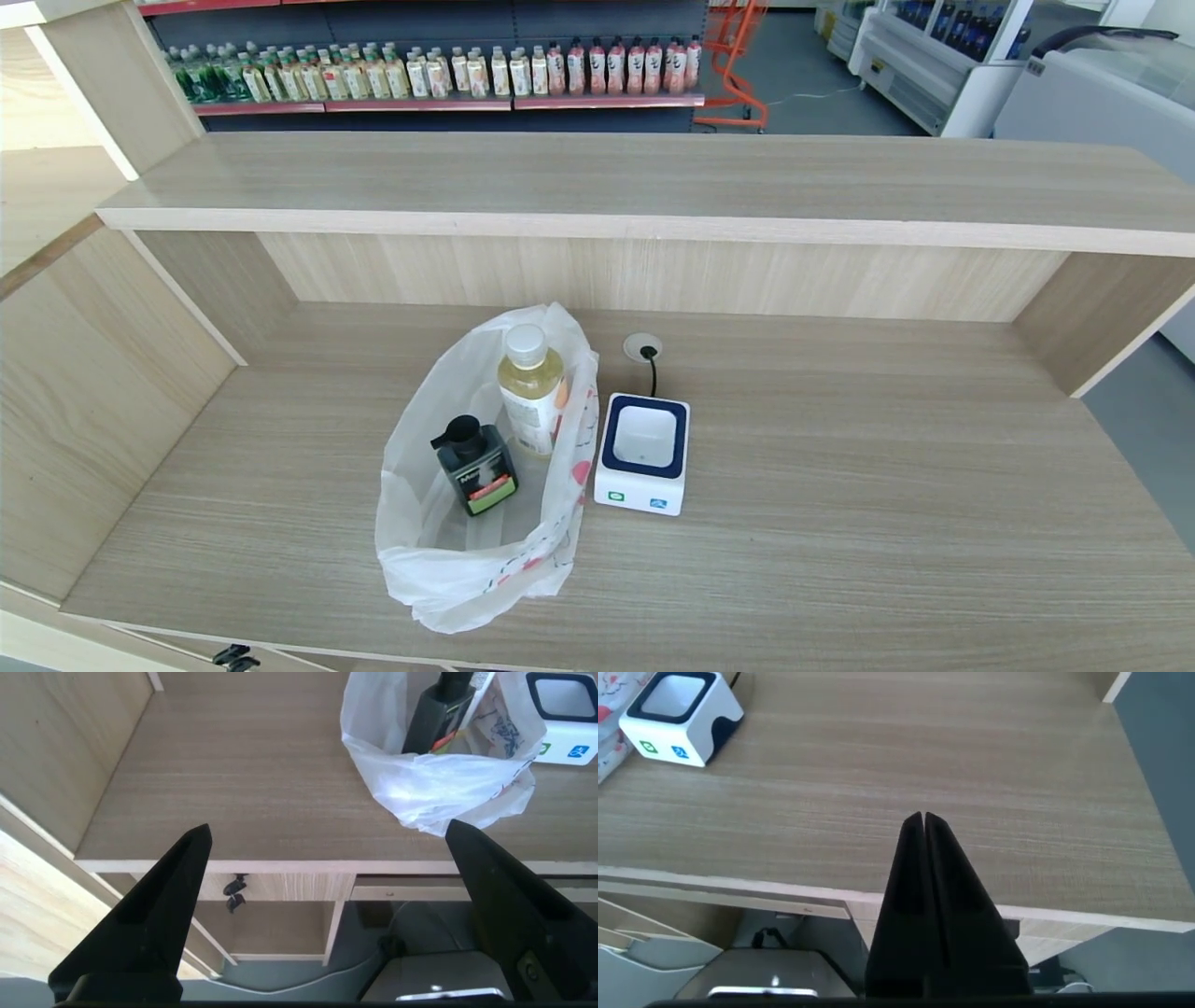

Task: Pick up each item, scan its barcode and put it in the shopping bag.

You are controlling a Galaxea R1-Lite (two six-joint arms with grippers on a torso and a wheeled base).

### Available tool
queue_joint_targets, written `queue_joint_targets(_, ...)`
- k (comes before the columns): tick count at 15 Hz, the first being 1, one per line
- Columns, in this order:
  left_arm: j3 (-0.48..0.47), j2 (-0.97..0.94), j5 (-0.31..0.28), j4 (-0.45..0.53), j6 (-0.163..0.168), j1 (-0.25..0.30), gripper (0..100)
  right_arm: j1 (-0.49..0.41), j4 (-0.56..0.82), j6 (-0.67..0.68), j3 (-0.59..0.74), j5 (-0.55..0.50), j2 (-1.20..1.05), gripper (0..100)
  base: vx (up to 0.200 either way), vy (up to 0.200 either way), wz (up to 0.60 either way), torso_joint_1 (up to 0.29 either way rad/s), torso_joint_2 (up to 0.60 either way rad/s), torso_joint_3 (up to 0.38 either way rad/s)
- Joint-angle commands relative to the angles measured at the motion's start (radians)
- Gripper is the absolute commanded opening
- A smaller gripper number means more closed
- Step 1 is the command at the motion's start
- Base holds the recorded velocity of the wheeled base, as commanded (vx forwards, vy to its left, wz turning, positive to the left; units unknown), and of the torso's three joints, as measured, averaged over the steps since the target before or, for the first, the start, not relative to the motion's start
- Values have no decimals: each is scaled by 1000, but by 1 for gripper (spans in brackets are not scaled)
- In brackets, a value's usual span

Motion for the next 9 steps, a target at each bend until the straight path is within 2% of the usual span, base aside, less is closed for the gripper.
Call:
queue_joint_targets(1,0,2,0,0,0,0,100,-1,0,0,0,0,3,0,0,0,0,0,0,0)
queue_joint_targets(9,0,2,0,0,0,0,100,-1,0,0,0,0,3,0,0,0,0,0,0,0)
